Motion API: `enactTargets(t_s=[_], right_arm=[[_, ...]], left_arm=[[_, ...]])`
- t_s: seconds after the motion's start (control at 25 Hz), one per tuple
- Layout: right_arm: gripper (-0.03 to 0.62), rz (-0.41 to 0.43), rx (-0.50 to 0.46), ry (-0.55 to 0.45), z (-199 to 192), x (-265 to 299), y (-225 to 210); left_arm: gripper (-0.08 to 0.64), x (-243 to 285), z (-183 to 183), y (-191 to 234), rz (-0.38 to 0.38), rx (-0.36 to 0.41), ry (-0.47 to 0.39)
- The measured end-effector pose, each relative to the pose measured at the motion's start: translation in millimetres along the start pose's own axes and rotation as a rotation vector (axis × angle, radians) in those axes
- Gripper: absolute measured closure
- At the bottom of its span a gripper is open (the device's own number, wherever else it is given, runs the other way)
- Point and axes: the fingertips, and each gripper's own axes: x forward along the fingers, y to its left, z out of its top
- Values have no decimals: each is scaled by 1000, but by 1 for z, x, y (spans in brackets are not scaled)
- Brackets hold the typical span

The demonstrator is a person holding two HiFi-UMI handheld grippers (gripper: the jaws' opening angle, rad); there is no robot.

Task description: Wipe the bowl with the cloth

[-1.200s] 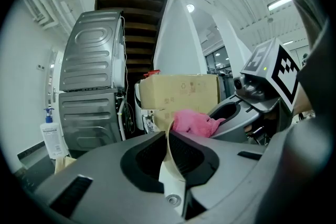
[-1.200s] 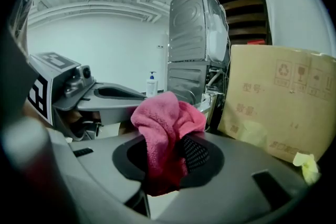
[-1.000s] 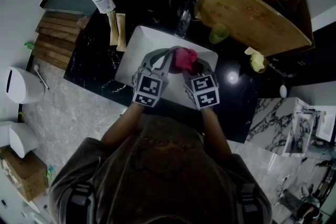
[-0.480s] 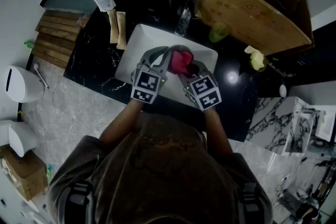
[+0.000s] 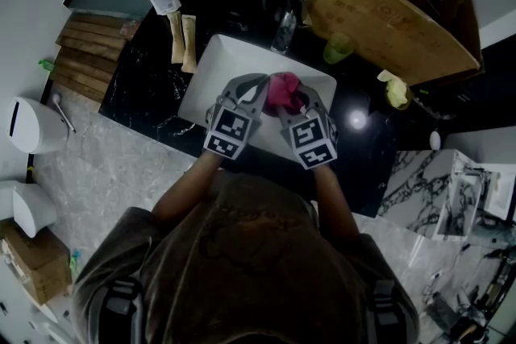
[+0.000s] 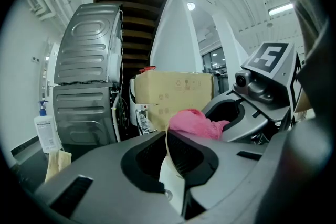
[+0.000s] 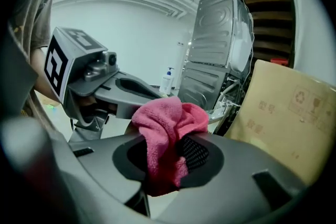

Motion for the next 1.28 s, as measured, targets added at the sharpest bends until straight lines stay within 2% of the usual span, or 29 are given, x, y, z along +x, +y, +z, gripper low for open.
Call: enactTargets(t_s=[0.32,0.48,0.6,0.84,1.28], right_arm=[[485,-98,55,-36,6,-3,-15],[485,-163,86,-19,3,-3,-23],[485,-175,119,15,-5,0,-25],[485,-148,162,81,-22,5,-18],[485,-12,207,154,-44,12,6]], left_arm=[[535,-1,6,-1,22,22,-18],[534,-3,9,2,53,40,-31],[530,-3,6,3,70,46,-27],[526,-4,-1,4,84,54,-15],[525,-3,-7,0,78,56,8]])
